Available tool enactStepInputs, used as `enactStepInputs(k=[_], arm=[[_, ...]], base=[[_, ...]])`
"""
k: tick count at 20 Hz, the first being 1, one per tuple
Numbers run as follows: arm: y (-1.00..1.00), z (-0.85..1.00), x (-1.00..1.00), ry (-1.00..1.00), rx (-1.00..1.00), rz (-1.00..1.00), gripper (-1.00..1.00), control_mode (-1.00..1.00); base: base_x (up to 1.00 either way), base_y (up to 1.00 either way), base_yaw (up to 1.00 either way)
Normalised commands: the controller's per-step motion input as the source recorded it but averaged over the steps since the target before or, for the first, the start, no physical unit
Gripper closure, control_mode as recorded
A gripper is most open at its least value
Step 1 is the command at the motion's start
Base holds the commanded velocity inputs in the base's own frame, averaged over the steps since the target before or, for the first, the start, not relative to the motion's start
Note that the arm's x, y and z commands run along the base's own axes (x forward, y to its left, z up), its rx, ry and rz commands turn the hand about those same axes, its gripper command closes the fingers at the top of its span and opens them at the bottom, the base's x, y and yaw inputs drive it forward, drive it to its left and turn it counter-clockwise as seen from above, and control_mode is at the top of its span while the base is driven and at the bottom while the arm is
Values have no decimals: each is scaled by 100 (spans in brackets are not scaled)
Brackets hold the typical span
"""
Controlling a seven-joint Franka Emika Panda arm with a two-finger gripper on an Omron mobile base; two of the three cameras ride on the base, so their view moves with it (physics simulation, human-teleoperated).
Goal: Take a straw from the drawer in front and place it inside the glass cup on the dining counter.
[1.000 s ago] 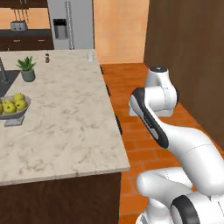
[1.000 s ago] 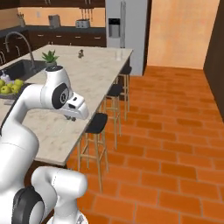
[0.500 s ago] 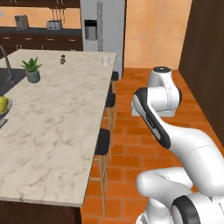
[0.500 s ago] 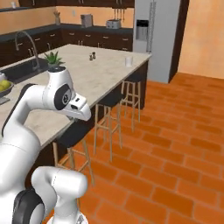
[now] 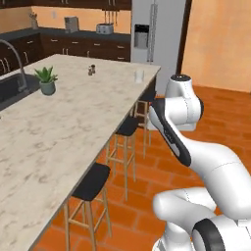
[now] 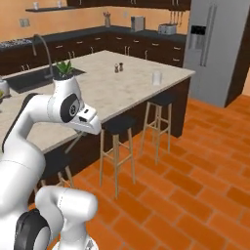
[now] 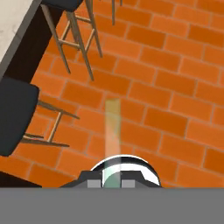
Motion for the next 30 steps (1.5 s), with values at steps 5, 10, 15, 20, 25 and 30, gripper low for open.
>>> enactStepInputs(k=[5,10,15,20,25,30], arm=[[0,0,0,0,0,0,100,100],[0,0,0,0,0,0,100,100],[0,0,0,0,0,0,100,100],[0,0,0,0,0,0,100,100],[0,0,0,0,0,0,100,100],[0,0,0,0,0,0,100,100]], base=[[64,-100,45],[62,-99,48],[56,-99,49],[55,-99,49],[51,-100,47],[53,-100,48]])
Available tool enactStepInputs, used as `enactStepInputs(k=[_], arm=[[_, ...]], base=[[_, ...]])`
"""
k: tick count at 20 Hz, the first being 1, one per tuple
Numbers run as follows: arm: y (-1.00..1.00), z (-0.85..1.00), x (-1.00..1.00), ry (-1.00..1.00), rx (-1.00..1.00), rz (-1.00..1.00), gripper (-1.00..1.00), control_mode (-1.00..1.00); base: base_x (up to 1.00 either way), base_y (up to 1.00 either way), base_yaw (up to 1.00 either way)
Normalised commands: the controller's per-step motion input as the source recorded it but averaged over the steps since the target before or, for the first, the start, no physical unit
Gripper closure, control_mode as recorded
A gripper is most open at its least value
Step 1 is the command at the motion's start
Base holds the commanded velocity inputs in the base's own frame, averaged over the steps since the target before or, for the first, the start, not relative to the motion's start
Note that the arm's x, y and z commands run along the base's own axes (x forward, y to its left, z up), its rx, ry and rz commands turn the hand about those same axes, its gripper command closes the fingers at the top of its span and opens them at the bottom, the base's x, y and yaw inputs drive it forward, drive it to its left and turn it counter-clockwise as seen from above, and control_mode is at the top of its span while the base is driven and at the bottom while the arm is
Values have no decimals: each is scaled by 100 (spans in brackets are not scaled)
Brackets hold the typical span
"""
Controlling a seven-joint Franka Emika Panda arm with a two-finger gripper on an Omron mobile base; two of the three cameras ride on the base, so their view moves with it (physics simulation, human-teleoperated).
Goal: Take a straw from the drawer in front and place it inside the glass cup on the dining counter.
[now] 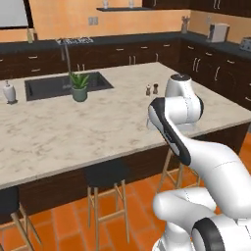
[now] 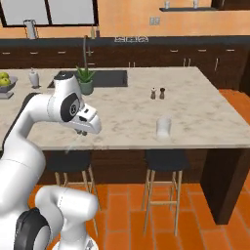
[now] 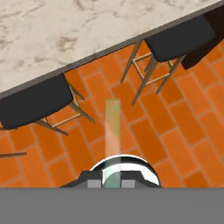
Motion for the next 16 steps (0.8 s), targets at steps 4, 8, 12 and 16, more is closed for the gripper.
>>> enactStepInputs(k=[4,8,12,16], arm=[[0,0,0,0,0,0,100,100],[0,0,0,0,0,0,100,100],[0,0,0,0,0,0,100,100],[0,0,0,0,0,0,100,100]], base=[[60,-97,45],[68,-88,42],[80,-71,37],[97,-40,17]])
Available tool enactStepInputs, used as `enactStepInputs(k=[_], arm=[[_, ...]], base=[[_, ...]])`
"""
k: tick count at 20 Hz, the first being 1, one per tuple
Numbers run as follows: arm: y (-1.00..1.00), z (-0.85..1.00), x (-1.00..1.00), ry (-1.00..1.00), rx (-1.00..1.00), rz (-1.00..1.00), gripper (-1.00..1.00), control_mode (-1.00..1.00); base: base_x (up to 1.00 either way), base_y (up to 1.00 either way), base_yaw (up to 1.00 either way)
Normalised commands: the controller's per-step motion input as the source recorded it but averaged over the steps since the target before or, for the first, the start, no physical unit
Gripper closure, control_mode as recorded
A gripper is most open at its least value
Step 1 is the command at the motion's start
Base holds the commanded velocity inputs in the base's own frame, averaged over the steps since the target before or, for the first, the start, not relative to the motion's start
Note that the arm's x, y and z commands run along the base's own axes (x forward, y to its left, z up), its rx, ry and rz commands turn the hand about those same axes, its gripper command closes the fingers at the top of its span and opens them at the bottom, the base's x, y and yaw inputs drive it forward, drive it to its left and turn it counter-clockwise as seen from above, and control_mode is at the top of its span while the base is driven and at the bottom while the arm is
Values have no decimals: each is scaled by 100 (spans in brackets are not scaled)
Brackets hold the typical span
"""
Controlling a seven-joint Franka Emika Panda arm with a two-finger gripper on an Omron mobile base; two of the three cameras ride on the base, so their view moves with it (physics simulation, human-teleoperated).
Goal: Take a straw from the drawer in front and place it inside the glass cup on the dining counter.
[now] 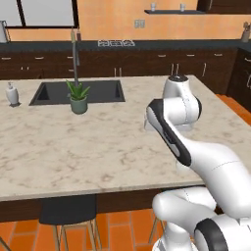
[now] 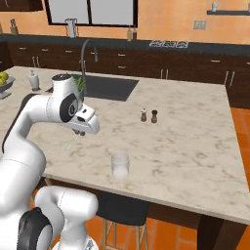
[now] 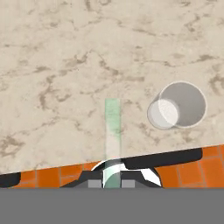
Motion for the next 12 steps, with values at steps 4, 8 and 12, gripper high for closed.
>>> enactStepInputs(k=[4,8,12], arm=[[0,0,0,0,0,0,100,100],[-45,37,-8,-15,0,11,100,-100],[-100,60,-23,-36,3,39,100,-100]], base=[[100,-12,2],[17,-1,0],[0,0,0]])
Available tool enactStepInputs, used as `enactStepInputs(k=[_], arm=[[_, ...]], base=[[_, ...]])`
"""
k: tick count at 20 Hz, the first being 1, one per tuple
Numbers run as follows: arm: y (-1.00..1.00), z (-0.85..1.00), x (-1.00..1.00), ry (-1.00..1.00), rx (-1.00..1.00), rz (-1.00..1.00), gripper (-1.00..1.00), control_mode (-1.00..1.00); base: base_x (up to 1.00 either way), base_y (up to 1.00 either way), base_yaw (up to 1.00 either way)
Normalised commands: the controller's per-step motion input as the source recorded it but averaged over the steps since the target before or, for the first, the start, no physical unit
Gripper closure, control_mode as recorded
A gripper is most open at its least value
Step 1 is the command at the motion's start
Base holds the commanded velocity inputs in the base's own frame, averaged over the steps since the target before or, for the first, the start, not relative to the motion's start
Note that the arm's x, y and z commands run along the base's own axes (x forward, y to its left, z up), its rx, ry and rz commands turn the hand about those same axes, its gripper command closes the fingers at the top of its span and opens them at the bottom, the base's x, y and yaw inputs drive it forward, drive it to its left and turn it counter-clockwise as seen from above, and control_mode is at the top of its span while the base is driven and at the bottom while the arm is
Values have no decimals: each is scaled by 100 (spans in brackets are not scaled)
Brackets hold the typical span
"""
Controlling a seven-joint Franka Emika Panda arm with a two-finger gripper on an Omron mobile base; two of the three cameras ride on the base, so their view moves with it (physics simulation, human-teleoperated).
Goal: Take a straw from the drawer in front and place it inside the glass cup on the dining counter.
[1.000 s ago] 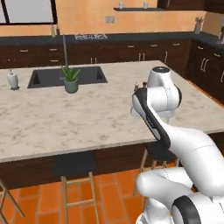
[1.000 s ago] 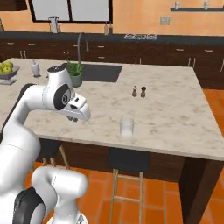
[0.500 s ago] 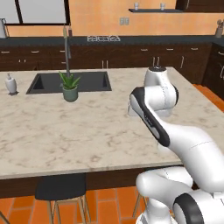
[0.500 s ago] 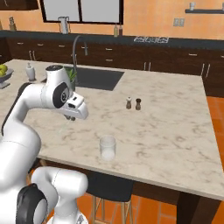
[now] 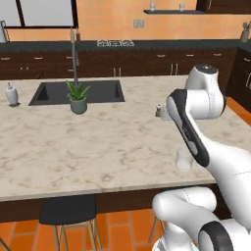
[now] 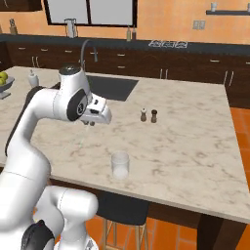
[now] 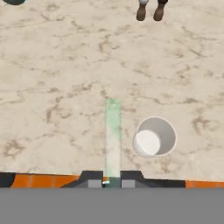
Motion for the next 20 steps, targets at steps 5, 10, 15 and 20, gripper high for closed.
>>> enactStepInputs(k=[5,10,15,20], arm=[[-100,34,-1,-29,13,54,100,-100],[-74,4,8,-8,19,45,100,-100],[-11,0,0,-11,16,23,100,-100],[17,0,-9,-8,19,5,100,-100]], base=[[0,0,0],[0,0,0],[0,0,0],[0,0,0]])
